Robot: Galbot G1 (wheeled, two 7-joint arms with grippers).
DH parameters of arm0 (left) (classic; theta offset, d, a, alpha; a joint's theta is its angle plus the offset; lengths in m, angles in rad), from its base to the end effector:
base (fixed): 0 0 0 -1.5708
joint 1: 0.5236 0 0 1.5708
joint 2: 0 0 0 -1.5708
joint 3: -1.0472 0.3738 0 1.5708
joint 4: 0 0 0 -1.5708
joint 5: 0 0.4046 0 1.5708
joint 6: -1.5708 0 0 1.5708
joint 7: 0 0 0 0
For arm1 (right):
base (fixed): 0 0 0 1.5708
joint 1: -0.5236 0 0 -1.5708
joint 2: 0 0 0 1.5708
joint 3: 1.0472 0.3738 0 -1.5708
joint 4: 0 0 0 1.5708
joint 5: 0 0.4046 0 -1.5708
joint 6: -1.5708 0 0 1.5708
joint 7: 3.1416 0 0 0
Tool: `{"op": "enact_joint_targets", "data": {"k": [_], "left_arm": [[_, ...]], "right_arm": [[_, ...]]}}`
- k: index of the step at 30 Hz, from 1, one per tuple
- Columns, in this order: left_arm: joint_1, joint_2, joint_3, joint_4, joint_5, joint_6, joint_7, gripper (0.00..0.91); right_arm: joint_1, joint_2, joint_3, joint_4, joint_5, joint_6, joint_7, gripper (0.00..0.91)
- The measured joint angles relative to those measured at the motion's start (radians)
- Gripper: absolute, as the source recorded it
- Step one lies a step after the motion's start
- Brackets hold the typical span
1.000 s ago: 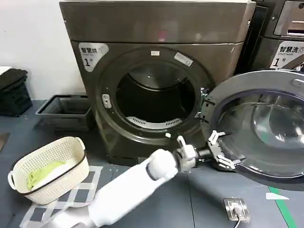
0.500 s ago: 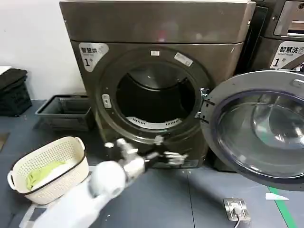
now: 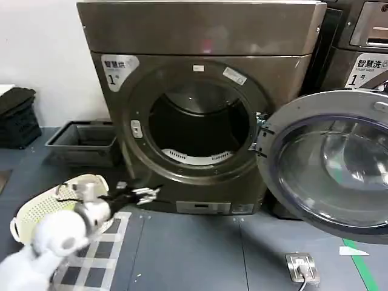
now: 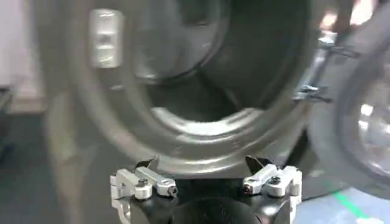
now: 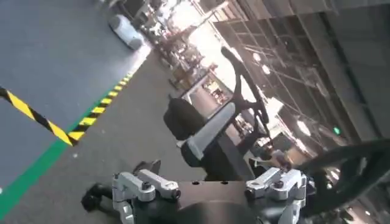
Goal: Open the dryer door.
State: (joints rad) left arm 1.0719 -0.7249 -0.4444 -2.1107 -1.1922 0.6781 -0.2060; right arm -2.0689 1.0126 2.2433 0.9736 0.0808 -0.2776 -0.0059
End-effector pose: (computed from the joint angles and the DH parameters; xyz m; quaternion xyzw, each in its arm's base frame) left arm 0.3426 0.1059 -0.1390 -0.1937 -0.9508 0.0641 0.2331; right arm -0.3115 -0.5991 -0.1324 -0.7202 -0.5540 0.2064 0.3631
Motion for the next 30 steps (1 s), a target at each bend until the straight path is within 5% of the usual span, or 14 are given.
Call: {"op": "enact_joint_targets", "data": {"k": [11,30], "left_arm": [[0.073,0.080,-0.212,0.107,-0.295,0.059,-0.231,0.907],[-0.071,0.118,-0.140,0.444,-0.530,0.058,-0.572,0.907]], "right_arm": [[0.012,0.001,-0.016,0.018,0.008,-0.001,-0.025,0.907],[0.014,0.018,-0.030,0.055,0.037,0.008,-0.047,0.907]]}}
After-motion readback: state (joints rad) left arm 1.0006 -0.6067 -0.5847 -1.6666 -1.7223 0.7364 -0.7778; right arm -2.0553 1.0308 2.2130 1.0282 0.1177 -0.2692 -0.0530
